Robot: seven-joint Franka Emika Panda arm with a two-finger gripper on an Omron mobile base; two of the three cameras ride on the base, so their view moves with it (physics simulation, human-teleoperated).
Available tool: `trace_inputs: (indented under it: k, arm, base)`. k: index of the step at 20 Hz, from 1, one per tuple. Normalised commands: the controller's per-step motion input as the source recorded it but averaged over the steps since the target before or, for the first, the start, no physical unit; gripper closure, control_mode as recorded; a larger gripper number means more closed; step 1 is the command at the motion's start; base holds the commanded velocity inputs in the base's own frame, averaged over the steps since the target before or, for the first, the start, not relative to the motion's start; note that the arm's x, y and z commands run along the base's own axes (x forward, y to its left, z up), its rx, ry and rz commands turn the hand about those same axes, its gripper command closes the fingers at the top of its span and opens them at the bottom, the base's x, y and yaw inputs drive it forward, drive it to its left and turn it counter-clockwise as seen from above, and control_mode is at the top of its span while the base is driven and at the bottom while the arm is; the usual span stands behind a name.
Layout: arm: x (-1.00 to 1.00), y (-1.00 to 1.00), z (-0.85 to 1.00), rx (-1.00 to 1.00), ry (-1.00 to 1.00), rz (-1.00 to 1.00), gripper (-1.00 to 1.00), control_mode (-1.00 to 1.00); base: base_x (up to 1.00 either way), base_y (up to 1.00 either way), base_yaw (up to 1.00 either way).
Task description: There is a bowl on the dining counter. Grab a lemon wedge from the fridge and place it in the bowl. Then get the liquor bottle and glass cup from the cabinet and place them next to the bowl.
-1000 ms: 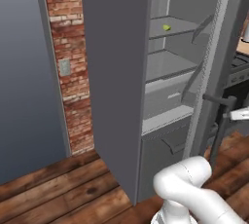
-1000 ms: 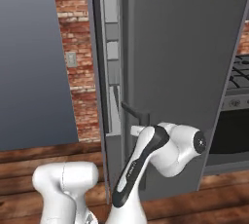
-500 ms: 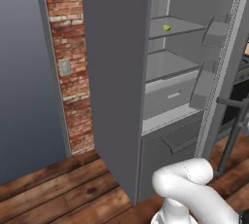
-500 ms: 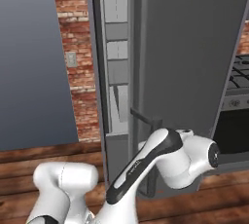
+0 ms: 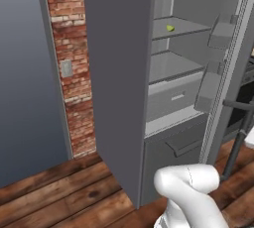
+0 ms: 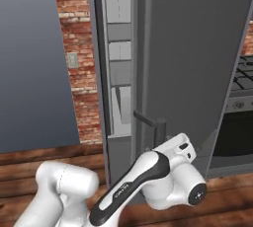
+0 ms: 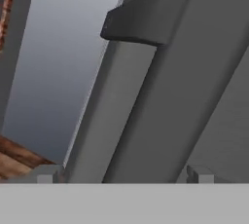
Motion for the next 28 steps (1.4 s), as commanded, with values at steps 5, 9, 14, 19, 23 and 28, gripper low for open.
trace_inputs:
  k: [5,9,14,19,23,28]
  arm:
    - [-0.08,-0.32,0.22,-0.01,-0.05,-0.01,-1.00,-1.00]
    - [-0.03,-0.50,0.07,0.00,0.00,0.00,-1.00,-1.00]
    - [-0.31,-0.31,0.03,0.00,-0.07,-0.02,-1.00,-1.00]
    - [-0.80,0.09,0.36,-0.07,-0.27,0.00,-1.00,-1.00]
    - [-0.60,0.43,0.54,-0.17,-0.26,-0.01,-1.00,-1.00]
    - [-0.20,0.70,0.61,-0.24,-0.22,-0.05,-1.00,-1.00]
  base:
    - [0.00,0.00,0.00]
    - [0.00,0.00,0.00]
    - [0.00,0.00,0.00]
    - [0.00,0.00,0.00]
    - [0.00,0.00,0.00]
    - [0.00,0.00,0.00]
